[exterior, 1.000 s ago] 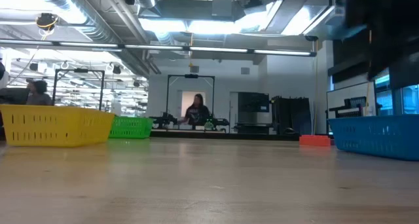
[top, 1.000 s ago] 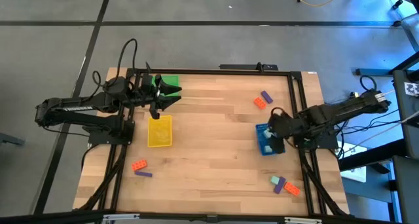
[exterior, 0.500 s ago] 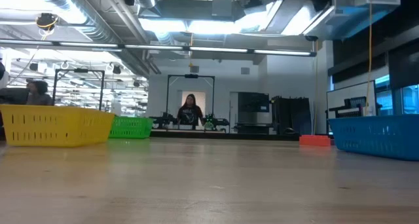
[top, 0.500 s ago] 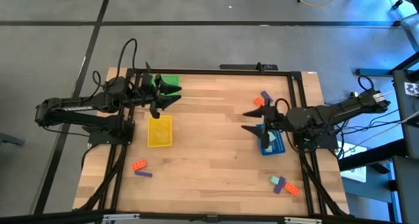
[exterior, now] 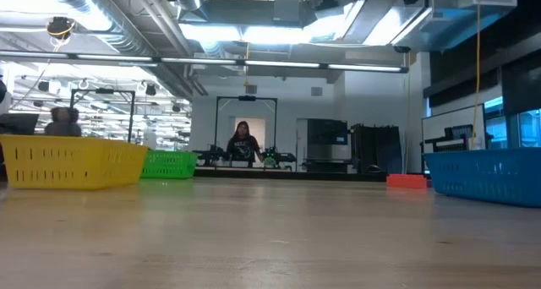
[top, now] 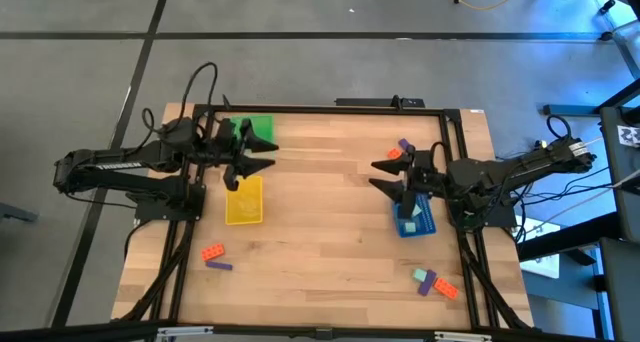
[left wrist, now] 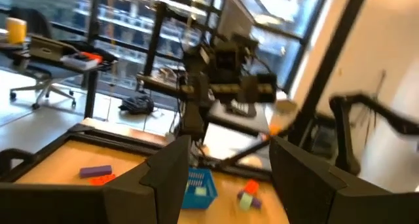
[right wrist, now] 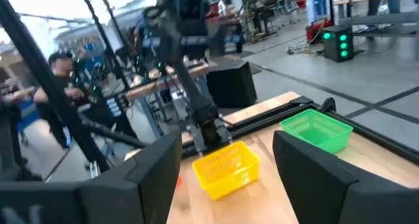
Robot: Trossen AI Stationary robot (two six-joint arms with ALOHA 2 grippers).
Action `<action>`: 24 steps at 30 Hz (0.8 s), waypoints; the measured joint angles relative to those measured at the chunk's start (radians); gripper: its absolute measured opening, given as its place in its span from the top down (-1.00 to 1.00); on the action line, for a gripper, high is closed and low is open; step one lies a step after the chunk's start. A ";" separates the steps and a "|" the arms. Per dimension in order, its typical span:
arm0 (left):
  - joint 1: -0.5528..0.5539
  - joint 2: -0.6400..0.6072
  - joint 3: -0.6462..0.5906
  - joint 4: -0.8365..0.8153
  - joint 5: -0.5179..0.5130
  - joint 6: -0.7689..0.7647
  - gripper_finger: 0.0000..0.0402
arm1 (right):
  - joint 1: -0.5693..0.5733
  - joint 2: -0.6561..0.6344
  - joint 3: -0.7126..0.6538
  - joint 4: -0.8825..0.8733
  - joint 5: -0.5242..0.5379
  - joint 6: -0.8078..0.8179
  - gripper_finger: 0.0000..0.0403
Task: Sort & place blocks by color
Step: Put the blue block into the blue bin
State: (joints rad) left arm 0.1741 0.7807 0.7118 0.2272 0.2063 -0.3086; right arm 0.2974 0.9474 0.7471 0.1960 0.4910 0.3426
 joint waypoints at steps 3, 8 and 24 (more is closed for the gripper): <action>0.000 0.000 0.000 -0.057 0.016 0.061 0.00 | 0.000 0.000 0.000 0.011 0.013 -0.029 -0.21; 0.000 0.000 0.000 -0.070 0.013 0.088 0.00 | 0.000 0.000 0.000 0.018 0.013 -0.033 -0.21; 0.000 0.000 0.000 -0.071 -0.153 0.110 0.01 | 0.083 0.143 0.326 -0.997 -0.517 0.544 -0.21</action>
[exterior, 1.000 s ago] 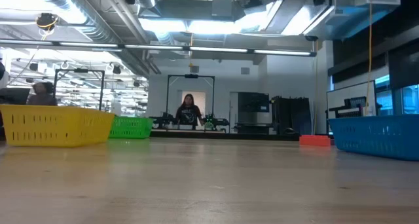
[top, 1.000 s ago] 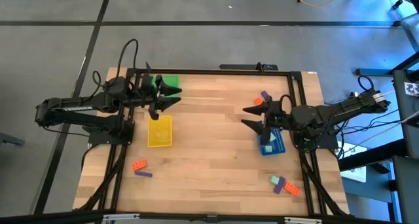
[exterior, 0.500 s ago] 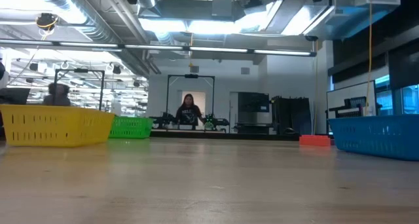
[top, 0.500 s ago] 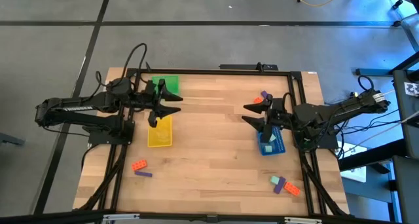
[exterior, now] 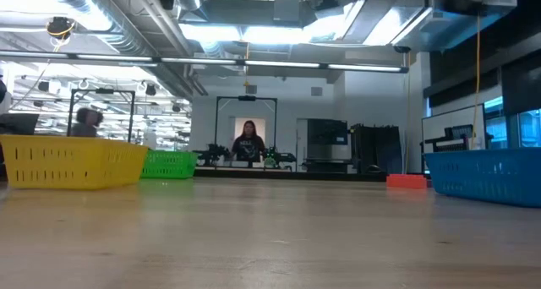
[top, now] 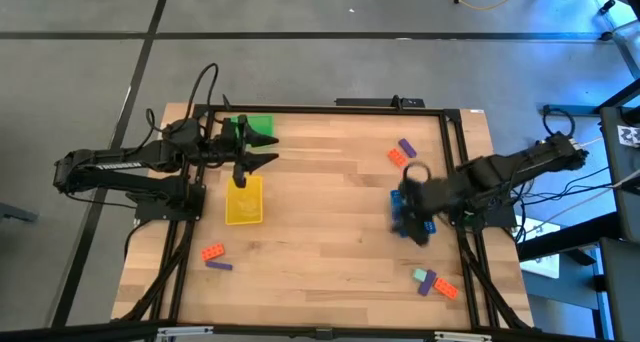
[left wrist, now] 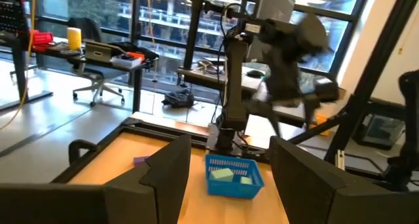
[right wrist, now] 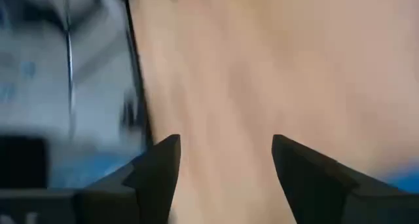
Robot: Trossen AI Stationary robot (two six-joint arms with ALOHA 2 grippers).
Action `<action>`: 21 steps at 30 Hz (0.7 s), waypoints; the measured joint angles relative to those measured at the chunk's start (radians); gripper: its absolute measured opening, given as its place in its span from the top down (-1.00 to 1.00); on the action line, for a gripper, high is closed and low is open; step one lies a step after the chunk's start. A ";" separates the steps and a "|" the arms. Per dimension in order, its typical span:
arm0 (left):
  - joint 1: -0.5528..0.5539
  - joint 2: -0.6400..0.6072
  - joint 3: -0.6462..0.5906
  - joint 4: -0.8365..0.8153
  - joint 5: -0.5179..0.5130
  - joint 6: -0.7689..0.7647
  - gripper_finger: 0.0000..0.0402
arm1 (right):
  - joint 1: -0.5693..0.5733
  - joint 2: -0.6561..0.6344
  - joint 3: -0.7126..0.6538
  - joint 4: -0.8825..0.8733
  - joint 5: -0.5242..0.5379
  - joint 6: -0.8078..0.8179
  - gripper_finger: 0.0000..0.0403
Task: Sort & place blocks by color
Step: Put the blue block into the blue bin
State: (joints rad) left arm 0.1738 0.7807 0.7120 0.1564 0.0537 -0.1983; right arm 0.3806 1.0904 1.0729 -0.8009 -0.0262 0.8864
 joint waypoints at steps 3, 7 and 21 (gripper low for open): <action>0.000 0.000 0.000 -0.001 -0.018 -0.003 0.01 | 0.110 0.044 0.000 -0.127 -0.154 0.174 -0.21; 0.000 0.000 0.000 0.000 -0.050 -0.004 0.01 | 0.296 0.117 0.000 -0.209 -0.158 0.426 -0.21; 0.000 0.000 0.000 0.001 -0.096 -0.045 0.01 | 0.475 0.477 0.000 -0.158 -0.122 0.703 -0.21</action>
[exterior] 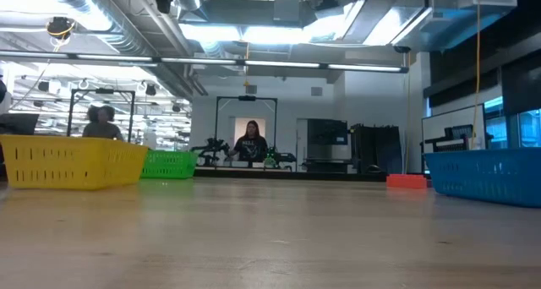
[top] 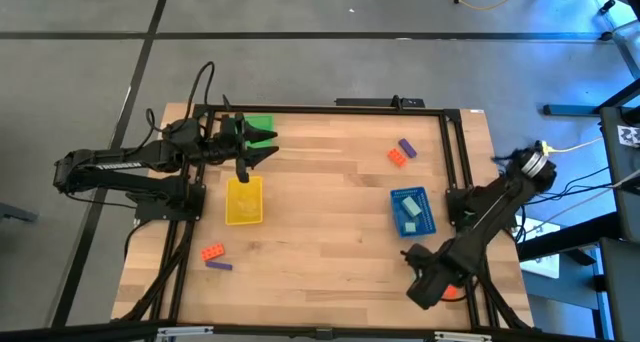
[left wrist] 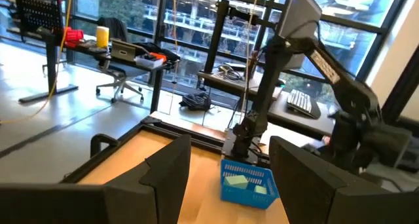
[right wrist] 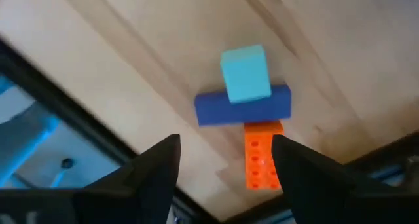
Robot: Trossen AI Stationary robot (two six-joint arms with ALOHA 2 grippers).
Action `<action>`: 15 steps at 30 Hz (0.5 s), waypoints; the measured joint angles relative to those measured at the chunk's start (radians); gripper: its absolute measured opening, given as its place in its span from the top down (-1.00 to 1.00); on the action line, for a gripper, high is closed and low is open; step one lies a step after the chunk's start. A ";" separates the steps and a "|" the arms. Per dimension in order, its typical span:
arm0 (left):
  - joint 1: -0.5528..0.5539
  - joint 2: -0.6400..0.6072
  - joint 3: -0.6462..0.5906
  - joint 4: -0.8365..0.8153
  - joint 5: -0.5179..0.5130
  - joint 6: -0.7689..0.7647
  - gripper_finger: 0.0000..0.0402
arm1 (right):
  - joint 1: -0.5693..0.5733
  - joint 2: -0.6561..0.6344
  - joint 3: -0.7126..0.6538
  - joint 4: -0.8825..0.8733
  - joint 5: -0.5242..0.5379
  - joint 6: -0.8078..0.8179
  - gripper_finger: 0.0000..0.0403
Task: Sort & place blocks by color
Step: Put the blue block into the blue bin
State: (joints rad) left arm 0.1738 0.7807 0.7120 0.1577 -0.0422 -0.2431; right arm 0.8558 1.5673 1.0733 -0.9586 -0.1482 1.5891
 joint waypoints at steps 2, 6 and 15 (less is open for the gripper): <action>0.000 0.000 0.000 0.000 0.000 -0.010 0.01 | 0.000 0.037 0.000 0.002 0.000 -0.002 -0.21; 0.000 0.000 0.000 0.000 0.000 -0.012 0.01 | 0.000 0.101 0.000 0.005 0.000 -0.011 -0.21; 0.000 0.000 0.000 0.004 -0.001 -0.012 0.01 | -0.018 0.186 0.000 0.007 0.034 -0.093 -0.21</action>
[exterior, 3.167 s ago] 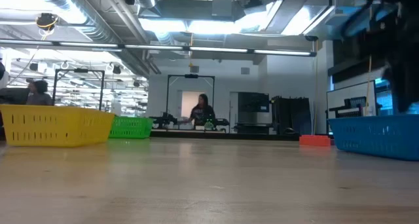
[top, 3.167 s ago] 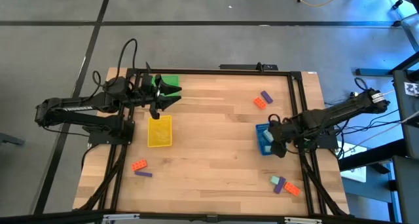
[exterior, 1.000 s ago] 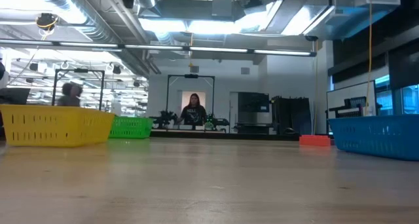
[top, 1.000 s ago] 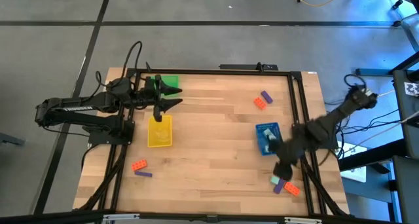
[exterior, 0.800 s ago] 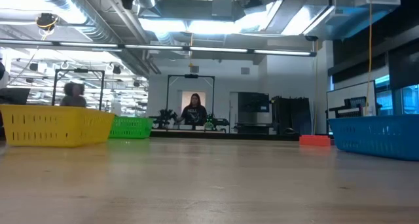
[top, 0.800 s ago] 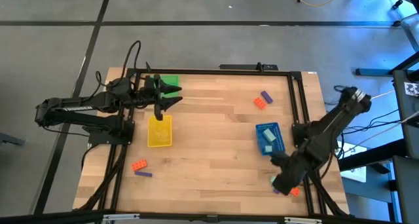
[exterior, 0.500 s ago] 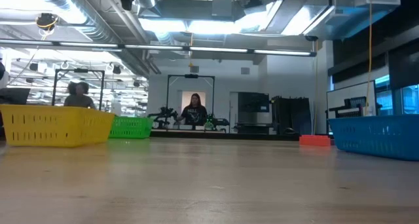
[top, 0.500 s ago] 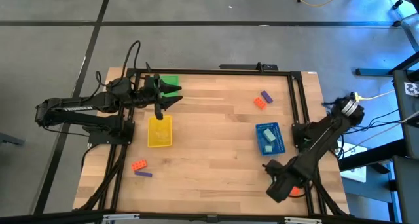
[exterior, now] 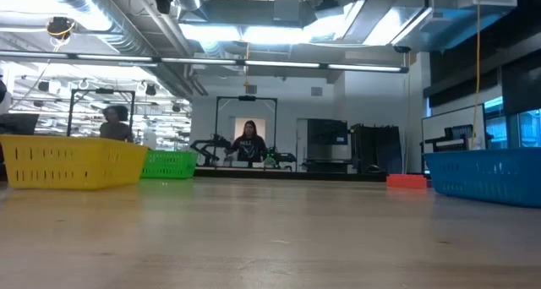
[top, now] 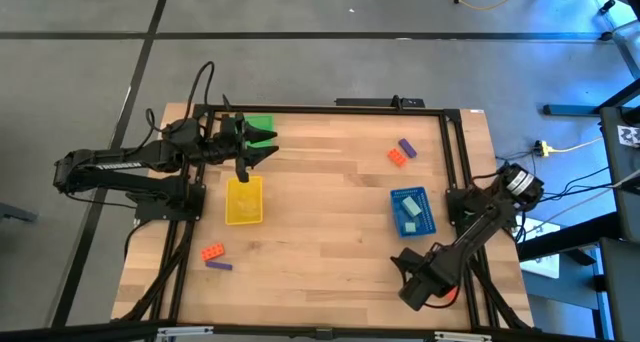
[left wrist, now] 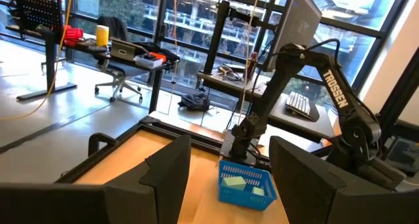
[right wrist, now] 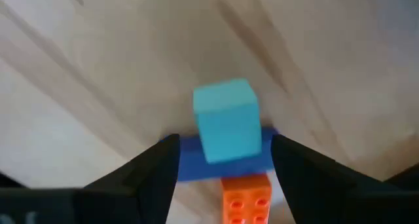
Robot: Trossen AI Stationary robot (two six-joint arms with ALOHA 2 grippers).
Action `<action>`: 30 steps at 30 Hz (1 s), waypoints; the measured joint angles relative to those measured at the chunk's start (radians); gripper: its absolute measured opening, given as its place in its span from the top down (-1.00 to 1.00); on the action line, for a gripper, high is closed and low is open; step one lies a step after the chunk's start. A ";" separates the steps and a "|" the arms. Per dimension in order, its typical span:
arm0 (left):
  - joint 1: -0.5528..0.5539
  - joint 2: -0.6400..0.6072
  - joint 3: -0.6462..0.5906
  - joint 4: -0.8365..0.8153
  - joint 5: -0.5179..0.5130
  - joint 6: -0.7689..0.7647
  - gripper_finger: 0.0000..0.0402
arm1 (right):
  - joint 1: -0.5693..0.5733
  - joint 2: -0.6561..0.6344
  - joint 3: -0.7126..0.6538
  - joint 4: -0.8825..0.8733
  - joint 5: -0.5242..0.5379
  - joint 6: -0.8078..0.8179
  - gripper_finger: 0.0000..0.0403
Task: Sort & place blocks by color
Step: Put the blue block into the blue bin
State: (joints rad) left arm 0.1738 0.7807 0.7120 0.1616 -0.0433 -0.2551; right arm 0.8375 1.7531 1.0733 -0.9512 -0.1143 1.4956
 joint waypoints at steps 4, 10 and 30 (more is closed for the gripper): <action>0.000 0.000 0.000 0.000 0.000 0.000 0.01 | -0.019 0.014 0.000 0.002 0.016 -0.041 -0.21; 0.000 0.000 0.000 0.006 0.000 0.000 0.01 | -0.029 0.040 0.000 0.030 -0.018 -0.100 -0.21; 0.000 0.000 0.000 0.018 -0.001 0.003 0.01 | -0.028 -0.069 0.000 -0.013 0.072 -0.273 0.34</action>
State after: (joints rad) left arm 0.1737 0.7805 0.7120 0.1800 -0.0441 -0.2523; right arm 0.8097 1.6838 1.0729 -0.9641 -0.0425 1.2229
